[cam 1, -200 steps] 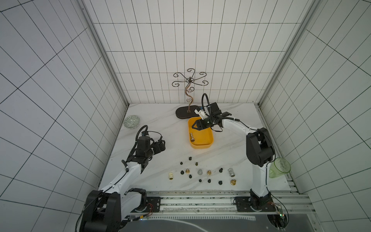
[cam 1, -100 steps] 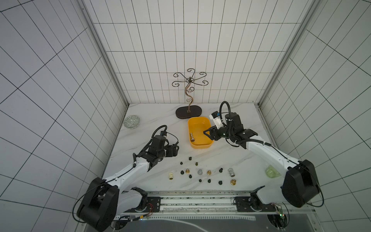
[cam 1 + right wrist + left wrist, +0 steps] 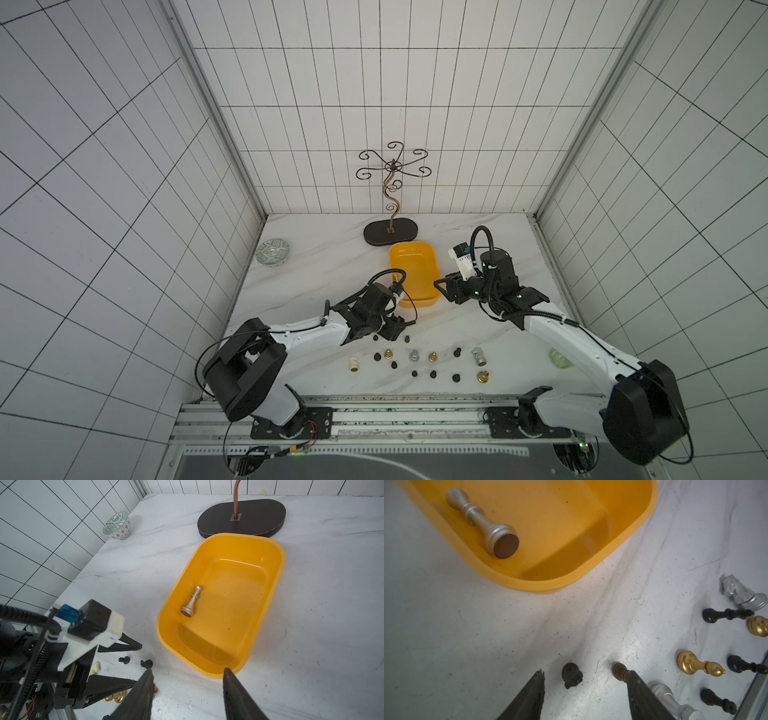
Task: Put the chess pieces into the storage box
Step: Pick up the chess piece at the center of the board.
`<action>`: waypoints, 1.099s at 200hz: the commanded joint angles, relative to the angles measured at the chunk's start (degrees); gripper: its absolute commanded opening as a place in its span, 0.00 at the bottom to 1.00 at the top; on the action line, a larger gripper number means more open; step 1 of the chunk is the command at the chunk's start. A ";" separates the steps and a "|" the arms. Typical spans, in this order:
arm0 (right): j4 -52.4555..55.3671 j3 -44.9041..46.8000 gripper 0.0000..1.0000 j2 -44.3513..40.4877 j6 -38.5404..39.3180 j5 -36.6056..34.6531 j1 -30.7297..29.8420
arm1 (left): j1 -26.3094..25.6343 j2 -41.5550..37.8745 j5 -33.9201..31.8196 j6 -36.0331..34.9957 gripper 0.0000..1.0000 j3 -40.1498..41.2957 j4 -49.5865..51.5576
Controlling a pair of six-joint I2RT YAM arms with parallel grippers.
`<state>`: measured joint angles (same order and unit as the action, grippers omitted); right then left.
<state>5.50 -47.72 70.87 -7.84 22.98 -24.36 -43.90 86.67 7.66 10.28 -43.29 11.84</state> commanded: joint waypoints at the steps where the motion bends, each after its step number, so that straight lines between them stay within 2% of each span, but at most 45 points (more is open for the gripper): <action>1: -1.48 2.82 0.54 0.45 -0.29 0.00 0.45 | -0.92 1.41 -3.52 -2.56 0.58 -1.31 0.12; 38: -1.47 2.76 0.53 0.84 -0.10 -0.11 0.80 | -2.26 2.66 -8.41 -3.80 0.54 -1.51 0.14; 103: -1.54 2.46 0.53 2.11 -0.27 0.15 1.07 | -2.78 3.75 -9.03 -4.19 0.48 -0.31 -1.26; 137: -1.54 2.26 0.53 2.70 -0.43 0.69 1.07 | -2.87 5.56 -8.65 -3.87 0.39 -1.09 -1.84; 168: -1.52 2.46 0.53 2.43 -0.51 0.40 1.07 | -2.95 5.74 -9.06 -3.77 0.37 -0.84 -1.64; 220: -1.54 2.46 0.52 2.52 -0.69 0.32 1.07 | -3.03 5.76 -9.03 -4.15 0.18 -0.72 -2.41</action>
<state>4.82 -47.72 73.14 -8.29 23.00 -23.62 -46.57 92.31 -1.04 6.90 -43.31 10.98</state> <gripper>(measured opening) 0.526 0.211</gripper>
